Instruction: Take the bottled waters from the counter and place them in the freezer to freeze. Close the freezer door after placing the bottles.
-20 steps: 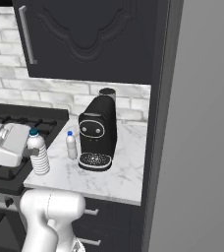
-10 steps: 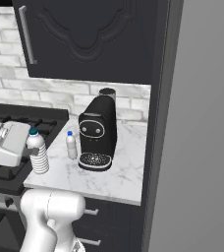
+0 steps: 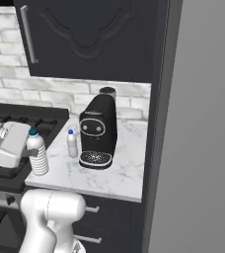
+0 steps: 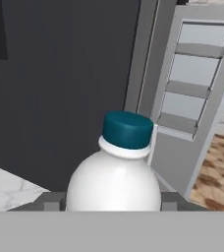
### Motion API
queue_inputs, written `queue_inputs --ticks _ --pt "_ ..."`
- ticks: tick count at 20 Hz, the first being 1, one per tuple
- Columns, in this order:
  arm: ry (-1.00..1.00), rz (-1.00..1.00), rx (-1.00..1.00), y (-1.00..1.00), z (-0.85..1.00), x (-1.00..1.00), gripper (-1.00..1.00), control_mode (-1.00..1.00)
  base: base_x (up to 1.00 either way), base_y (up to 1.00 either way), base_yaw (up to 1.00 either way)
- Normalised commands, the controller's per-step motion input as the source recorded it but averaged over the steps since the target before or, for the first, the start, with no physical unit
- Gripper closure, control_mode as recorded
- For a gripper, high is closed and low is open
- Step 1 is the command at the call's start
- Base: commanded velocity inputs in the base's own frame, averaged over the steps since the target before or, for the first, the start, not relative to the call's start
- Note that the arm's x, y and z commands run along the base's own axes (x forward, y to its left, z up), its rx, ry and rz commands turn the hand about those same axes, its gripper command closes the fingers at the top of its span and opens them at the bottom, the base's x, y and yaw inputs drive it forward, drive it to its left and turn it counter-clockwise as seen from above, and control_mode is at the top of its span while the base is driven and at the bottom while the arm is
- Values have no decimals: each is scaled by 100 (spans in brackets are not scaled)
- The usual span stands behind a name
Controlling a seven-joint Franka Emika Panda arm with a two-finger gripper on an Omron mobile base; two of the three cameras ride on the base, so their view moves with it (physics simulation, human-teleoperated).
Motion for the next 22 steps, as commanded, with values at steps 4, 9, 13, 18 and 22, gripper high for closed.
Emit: queue_inputs --ticks 4,9,13,18,22 --pt "0 0 0 0 0 0 100 100 -77 0 -9" --pt "0 0 0 0 0 0 100 100 -70 -2 -7" --pt "0 0 0 0 0 0 100 100 -73 -4 -6" --pt "0 0 0 0 0 0 100 100 -64 -22 -8" --pt "0 0 0 0 0 0 100 100 -21 -67 -5"
